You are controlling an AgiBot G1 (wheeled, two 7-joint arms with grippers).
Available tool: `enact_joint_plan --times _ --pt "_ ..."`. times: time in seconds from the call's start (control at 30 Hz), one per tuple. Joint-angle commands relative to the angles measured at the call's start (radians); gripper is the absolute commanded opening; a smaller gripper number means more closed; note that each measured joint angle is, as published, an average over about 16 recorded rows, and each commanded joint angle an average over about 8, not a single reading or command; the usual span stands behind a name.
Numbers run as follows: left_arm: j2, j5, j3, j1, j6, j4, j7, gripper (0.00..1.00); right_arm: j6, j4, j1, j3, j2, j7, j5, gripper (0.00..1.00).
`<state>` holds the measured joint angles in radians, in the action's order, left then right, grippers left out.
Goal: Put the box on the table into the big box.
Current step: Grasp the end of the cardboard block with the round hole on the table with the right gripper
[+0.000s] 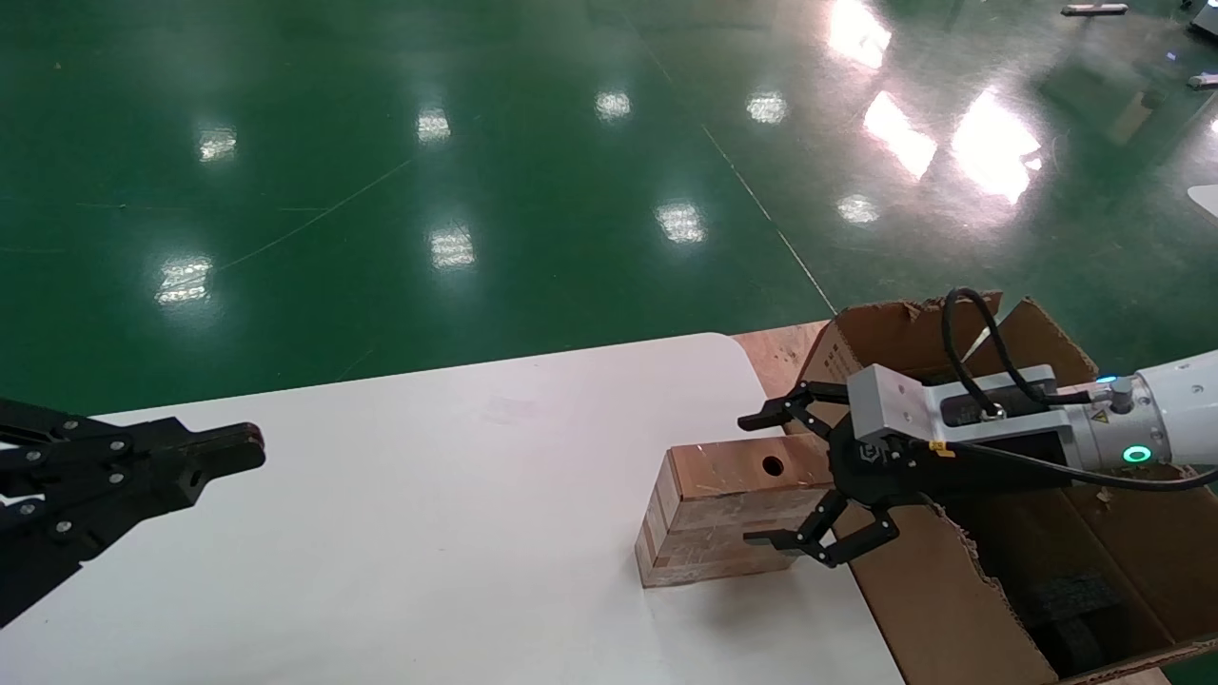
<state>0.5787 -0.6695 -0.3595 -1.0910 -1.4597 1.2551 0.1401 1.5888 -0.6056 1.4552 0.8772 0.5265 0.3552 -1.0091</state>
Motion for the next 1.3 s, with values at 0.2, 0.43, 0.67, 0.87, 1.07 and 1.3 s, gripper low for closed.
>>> enact_joint_plan --times 0.2,0.43,0.67,0.87,1.07,1.3 --pt "0.000 0.000 0.000 0.000 0.000 0.000 0.000 0.00 -0.002 0.037 0.026 0.052 0.008 0.023 0.014 1.00" --pt "0.000 0.000 0.000 0.000 0.000 0.000 0.000 0.00 -0.002 0.084 0.054 0.096 0.023 0.047 0.024 1.00" --pt "0.000 0.000 0.000 0.000 0.000 0.000 0.000 0.04 -0.001 0.115 0.076 0.137 0.033 0.065 0.039 1.00" --pt "0.000 0.000 0.000 0.000 0.000 0.000 0.000 0.79 -0.001 0.128 0.087 0.161 0.036 0.072 0.049 1.00" --pt "0.000 0.000 0.000 0.000 0.000 0.000 0.000 1.00 -0.001 0.130 0.090 0.165 0.037 0.072 0.052 0.45" --pt "0.000 0.000 0.000 0.000 0.000 0.000 0.000 1.00 -0.001 0.128 0.089 0.160 0.037 0.072 0.051 0.00"
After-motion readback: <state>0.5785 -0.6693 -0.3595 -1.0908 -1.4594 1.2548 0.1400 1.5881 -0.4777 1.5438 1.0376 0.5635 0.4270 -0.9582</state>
